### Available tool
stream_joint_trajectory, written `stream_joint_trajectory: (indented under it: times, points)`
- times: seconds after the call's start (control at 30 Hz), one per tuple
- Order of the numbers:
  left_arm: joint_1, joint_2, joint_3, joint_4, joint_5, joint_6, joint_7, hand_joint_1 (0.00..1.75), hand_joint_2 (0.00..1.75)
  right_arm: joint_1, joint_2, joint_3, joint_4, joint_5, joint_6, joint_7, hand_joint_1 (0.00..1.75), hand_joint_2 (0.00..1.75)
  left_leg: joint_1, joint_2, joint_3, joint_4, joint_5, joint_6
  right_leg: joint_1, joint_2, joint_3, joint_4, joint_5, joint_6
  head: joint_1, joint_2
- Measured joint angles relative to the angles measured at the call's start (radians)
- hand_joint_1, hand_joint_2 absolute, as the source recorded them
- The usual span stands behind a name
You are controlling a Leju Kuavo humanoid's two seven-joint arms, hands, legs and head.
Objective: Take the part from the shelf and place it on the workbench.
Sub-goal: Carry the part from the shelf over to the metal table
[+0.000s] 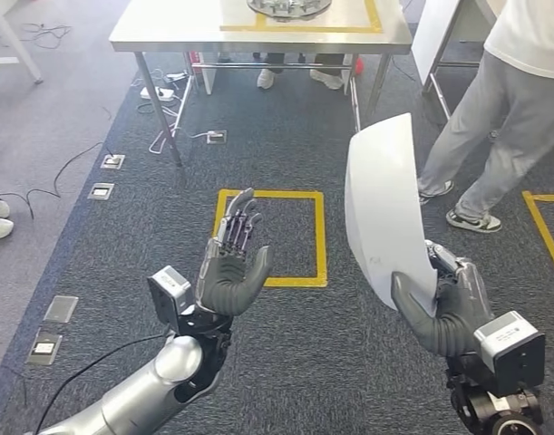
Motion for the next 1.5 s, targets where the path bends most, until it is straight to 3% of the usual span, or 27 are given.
stream_joint_trajectory:
  times: [0.03,0.07,0.13,0.2,0.37,0.63,0.8,0.9,1.0,1.03,1.07,1.1,1.13,1.17,1.2,1.27,1.33,1.4,1.47,1.5]
  points:
    - [0.0,0.0,0.0,0.0,0.0,0.0,0.0,0.0,1.75,0.001,0.0,0.0,0.0,0.0,0.0,0.0,1.75,1.75,-0.001,-0.005,0.002,0.001,-0.002,0.001,0.0,0.0,-0.009,0.006,0.014,-0.001,0.0,0.0]
    - [0.0,-0.001,0.0,0.0,0.0,0.0,0.0,0.0,1.75,0.001,0.0,0.0,0.0,0.0,0.0,0.0,1.75,1.75,-0.002,-0.01,0.006,0.001,-0.004,0.0,0.0,0.001,0.002,-0.03,0.048,-0.003,0.0,0.0]
    - [0.0,-0.002,0.0,0.0,0.0,-0.002,0.0,0.0,1.75,0.001,0.0,-0.002,0.0,0.0,0.0,0.0,1.75,1.75,-0.003,-0.02,0.015,0.004,-0.01,-0.004,0.001,0.006,0.065,-0.178,0.131,-0.01,0.001,0.0]
    - [-0.001,-0.003,0.0,0.0,0.001,-0.005,0.0,0.0,1.75,-0.001,0.0,-0.004,0.0,0.0,0.002,0.001,1.75,1.75,-0.006,-0.027,0.013,0.01,-0.014,-0.008,0.002,0.013,0.112,-0.282,0.163,-0.016,0.003,0.0]
    - [0.002,-0.003,0.0,0.0,0.002,-0.011,0.001,0.0,1.75,-0.002,0.0,-0.006,0.0,0.001,0.006,0.005,1.75,1.75,-0.005,-0.028,0.003,0.014,-0.012,-0.007,0.008,0.018,0.122,-0.303,0.159,-0.015,-0.002,0.0]
    - [0.002,-0.004,0.0,0.0,0.002,-0.013,0.001,0.0,1.75,-0.002,0.0,-0.006,0.0,0.01,0.011,0.01,1.75,1.75,-0.001,-0.028,0.007,0.007,-0.011,-0.021,0.012,0.017,0.124,-0.303,0.157,-0.026,-0.002,0.0]
    - [0.001,-0.004,0.0,-0.002,0.001,-0.013,0.001,0.0,1.75,-0.002,0.0,-0.006,-0.003,0.027,0.007,0.017,1.75,1.75,0.0,-0.028,0.02,-0.012,-0.008,-0.006,0.01,0.015,0.129,-0.312,0.158,-0.015,-0.003,0.0]
    - [0.0,-0.006,0.0,-0.003,0.0,-0.013,0.001,0.0,1.75,-0.003,0.0,-0.007,-0.006,0.03,0.006,0.018,1.75,1.75,0.011,-0.029,0.048,-0.044,0.003,-0.003,0.007,0.011,0.088,-0.222,0.104,-0.006,0.002,0.0]
    - [0.002,-0.006,0.0,-0.003,0.0,-0.013,0.001,0.0,1.75,0.001,0.0,-0.007,-0.005,0.03,0.005,0.02,1.75,1.75,0.012,-0.036,0.048,-0.044,0.002,-0.002,-0.002,0.011,-0.006,-0.038,0.027,0.005,0.006,0.0]
    - [0.003,-0.006,0.0,-0.003,0.0,-0.012,0.001,0.0,1.75,0.003,0.0,-0.007,-0.005,0.029,0.005,0.021,1.75,1.75,0.013,-0.042,0.048,-0.043,0.001,-0.004,-0.007,0.01,-0.029,0.003,0.019,0.01,0.006,0.0]
    - [0.004,-0.006,0.0,-0.003,0.0,-0.012,0.001,0.0,1.75,0.004,0.0,-0.007,-0.005,0.029,0.005,0.021,1.75,1.75,0.016,-0.05,0.048,-0.041,-0.001,-0.008,-0.013,0.01,-0.034,0.01,0.028,0.016,0.006,0.0]
    - [0.004,-0.007,0.0,-0.003,0.0,-0.011,0.001,0.0,1.75,0.005,0.0,-0.007,-0.005,0.028,0.005,0.022,1.75,1.75,0.02,-0.06,0.048,-0.037,-0.005,-0.013,-0.019,0.011,-0.02,-0.021,0.055,0.022,0.006,0.0]
    - [0.004,-0.007,0.0,-0.003,0.0,-0.01,0.001,0.0,1.75,0.005,0.0,-0.007,-0.005,0.027,0.005,0.023,1.75,1.75,0.025,-0.072,0.048,-0.029,-0.01,-0.021,-0.027,0.016,0.014,-0.092,0.096,0.03,0.006,0.0]
    - [0.004,-0.007,0.0,-0.003,0.0,-0.009,0.001,0.0,1.75,0.005,0.0,-0.007,-0.005,0.026,0.005,0.023,1.75,1.75,0.03,-0.083,0.046,-0.019,-0.016,-0.031,-0.036,0.035,0.053,-0.168,0.125,0.041,0.008,0.0]
    - [0.003,-0.007,0.0,-0.003,0.001,-0.008,0.001,0.0,1.75,0.005,0.0,-0.007,-0.005,0.026,0.005,0.023,1.75,1.75,0.033,-0.094,0.04,-0.005,-0.023,-0.042,-0.041,0.055,0.088,-0.231,0.145,0.044,0.01,0.0]
    - [0.002,-0.008,0.0,-0.003,0.001,-0.007,0.0,0.0,1.75,0.008,0.0,-0.007,-0.005,0.024,0.005,0.024,1.75,1.75,0.036,-0.112,0.023,0.014,-0.026,-0.06,-0.04,0.078,0.115,-0.277,0.146,0.036,0.011,0.0]
    - [0.005,-0.008,0.0,-0.004,0.001,-0.007,0.0,0.0,1.75,0.01,0.0,-0.007,-0.006,0.023,0.004,0.025,1.75,1.75,0.041,-0.122,0.011,0.017,-0.022,-0.071,-0.031,0.058,0.112,-0.272,0.147,0.015,0.007,0.0]
    - [0.005,-0.007,0.0,-0.004,0.002,-0.006,0.0,0.0,1.75,0.01,0.0,-0.007,-0.006,0.023,0.004,0.024,1.75,1.75,0.041,-0.081,-0.008,0.052,-0.038,-0.074,-0.026,0.036,0.114,-0.271,0.146,-0.001,0.0,0.0]
    - [0.003,-0.006,0.0,-0.004,0.002,-0.006,0.0,0.0,1.75,0.01,0.0,-0.007,-0.006,0.022,0.004,0.024,1.75,1.75,0.035,-0.021,-0.071,0.173,-0.091,-0.071,-0.017,0.008,0.116,-0.273,0.144,-0.016,-0.01,0.0]
    - [0.002,-0.007,0.0,-0.004,0.002,-0.006,0.0,0.0,1.75,0.011,0.0,-0.007,-0.006,0.022,0.004,0.024,1.75,1.75,0.032,-0.008,-0.113,0.251,-0.121,-0.067,-0.01,-0.007,0.116,-0.273,0.142,-0.021,-0.015,0.0]
